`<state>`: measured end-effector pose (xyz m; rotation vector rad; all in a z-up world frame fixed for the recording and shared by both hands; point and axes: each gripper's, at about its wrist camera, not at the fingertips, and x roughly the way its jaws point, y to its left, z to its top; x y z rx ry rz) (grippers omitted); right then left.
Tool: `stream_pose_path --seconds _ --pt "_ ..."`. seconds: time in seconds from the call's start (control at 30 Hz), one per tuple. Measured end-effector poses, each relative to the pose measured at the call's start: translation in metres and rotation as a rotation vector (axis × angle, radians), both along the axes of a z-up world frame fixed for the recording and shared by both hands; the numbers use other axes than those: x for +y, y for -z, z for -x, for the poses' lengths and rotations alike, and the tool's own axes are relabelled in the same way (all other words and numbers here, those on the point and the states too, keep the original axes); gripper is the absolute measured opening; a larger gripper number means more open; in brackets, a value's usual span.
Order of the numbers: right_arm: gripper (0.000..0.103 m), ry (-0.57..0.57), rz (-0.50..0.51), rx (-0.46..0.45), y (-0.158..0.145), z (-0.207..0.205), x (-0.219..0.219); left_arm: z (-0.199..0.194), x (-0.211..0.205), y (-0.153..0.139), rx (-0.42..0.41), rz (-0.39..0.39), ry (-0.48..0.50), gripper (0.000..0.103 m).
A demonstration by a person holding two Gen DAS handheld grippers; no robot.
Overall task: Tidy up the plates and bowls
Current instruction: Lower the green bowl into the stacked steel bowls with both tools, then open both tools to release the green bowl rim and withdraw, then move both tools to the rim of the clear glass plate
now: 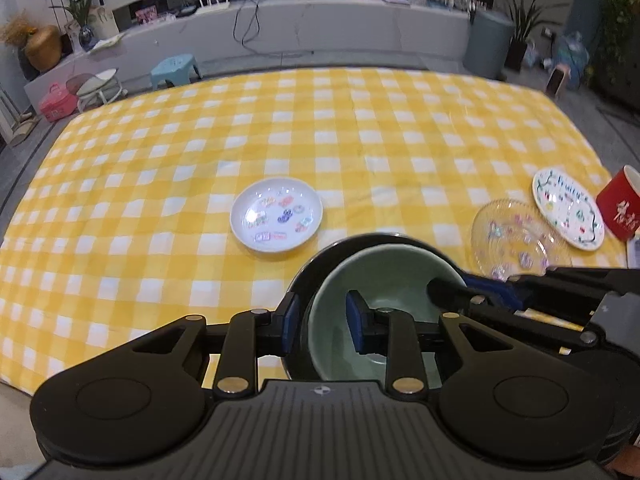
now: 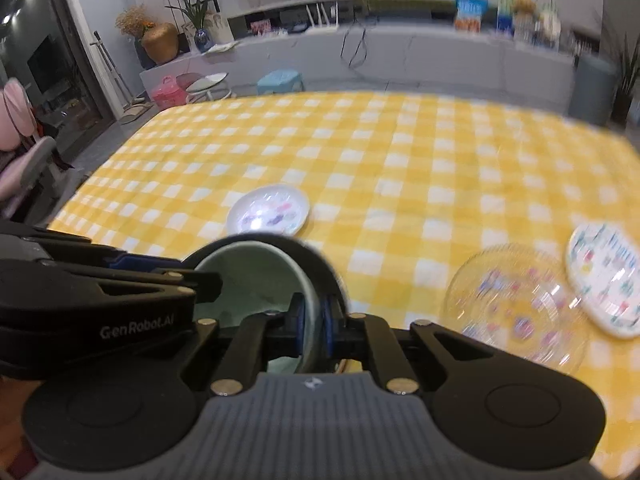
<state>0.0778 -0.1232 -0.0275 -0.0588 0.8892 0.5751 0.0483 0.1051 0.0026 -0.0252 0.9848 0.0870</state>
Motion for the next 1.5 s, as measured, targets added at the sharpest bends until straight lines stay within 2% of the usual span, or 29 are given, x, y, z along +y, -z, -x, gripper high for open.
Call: stream_pose_path --seconds 0.07,0.17,0.27,0.67,0.97,1.03,1.27,1.5 --pt "0.007 -0.005 -0.002 -0.005 -0.001 -0.001 -0.001 0.005 -0.001 -0.002 -0.040 -0.005 -0.009 0.041" --pt "0.007 -0.009 -0.002 -0.004 0.001 -0.003 -0.001 0.013 -0.008 -0.005 -0.114 -0.080 -0.031 0.049" --pt "0.007 -0.012 -0.005 -0.003 0.002 -0.003 -0.003 0.019 -0.014 -0.006 -0.149 -0.130 -0.027 0.052" --pt "0.011 -0.023 -0.004 -0.039 -0.005 0.005 -0.004 0.033 -0.005 -0.012 -0.223 -0.047 -0.084 0.055" --pt "0.011 -0.008 -0.049 -0.068 -0.026 0.008 -0.014 0.038 0.006 -0.024 -0.216 0.021 -0.101 0.058" --pt "0.018 0.000 -0.062 -0.084 -0.033 0.008 -0.020 0.039 0.007 -0.028 -0.210 0.047 -0.103 0.058" --pt "0.020 0.094 -0.104 -0.082 -0.045 -0.002 -0.067 0.024 -0.007 -0.042 -0.203 0.085 -0.007 0.059" --pt "0.026 0.227 -0.114 -0.051 -0.040 -0.018 -0.126 -0.017 -0.018 -0.036 -0.101 0.115 0.130 0.059"
